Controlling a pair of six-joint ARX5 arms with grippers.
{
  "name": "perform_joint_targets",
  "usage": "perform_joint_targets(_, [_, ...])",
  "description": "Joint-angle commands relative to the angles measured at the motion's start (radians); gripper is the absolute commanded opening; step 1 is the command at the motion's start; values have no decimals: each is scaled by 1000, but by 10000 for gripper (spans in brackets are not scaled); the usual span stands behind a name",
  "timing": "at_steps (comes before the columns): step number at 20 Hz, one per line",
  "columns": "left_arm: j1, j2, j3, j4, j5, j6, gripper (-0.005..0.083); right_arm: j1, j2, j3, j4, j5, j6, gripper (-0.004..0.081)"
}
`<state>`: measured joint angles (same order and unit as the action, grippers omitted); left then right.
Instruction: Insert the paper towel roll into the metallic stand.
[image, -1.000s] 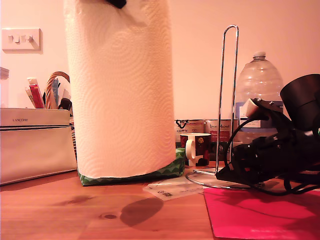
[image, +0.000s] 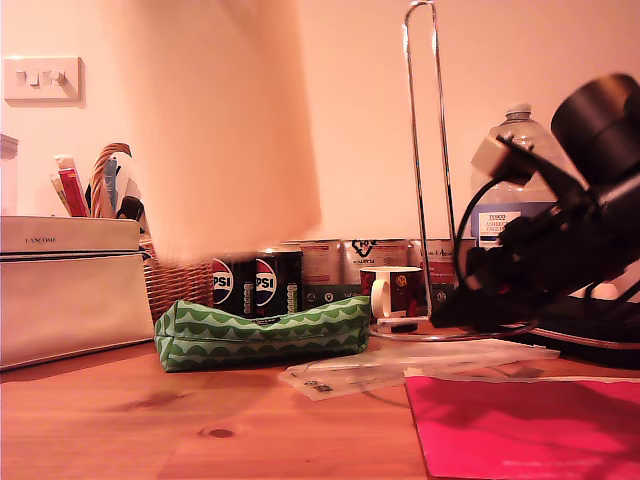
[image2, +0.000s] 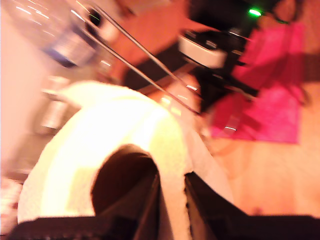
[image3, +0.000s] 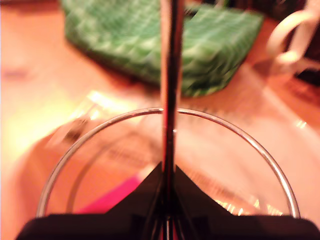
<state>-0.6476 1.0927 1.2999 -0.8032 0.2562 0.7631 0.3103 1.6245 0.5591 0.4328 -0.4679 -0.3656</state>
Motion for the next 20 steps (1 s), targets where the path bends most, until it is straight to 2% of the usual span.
perform_joint_targets(1, [7, -29, 18, 25, 15, -4, -24, 20, -54, 6, -30, -2, -10, -13])
perform_joint_targets(7, [47, -121, 18, 25, 77, -51, -24, 85, -164, 6, -242, 76, -93, -13])
perform_joint_targets(11, [129, -160, 48, 6, 150, -82, -24, 125, -202, 6, -323, 130, -119, -13])
perform_joint_targets(15, [255, -163, 116, -63, 299, -105, -24, 135, -209, 6, -371, 167, -145, -13])
perform_joint_targets(20, [413, -120, 144, -61, 501, -117, -24, 135, -210, 6, -419, 190, -167, -13])
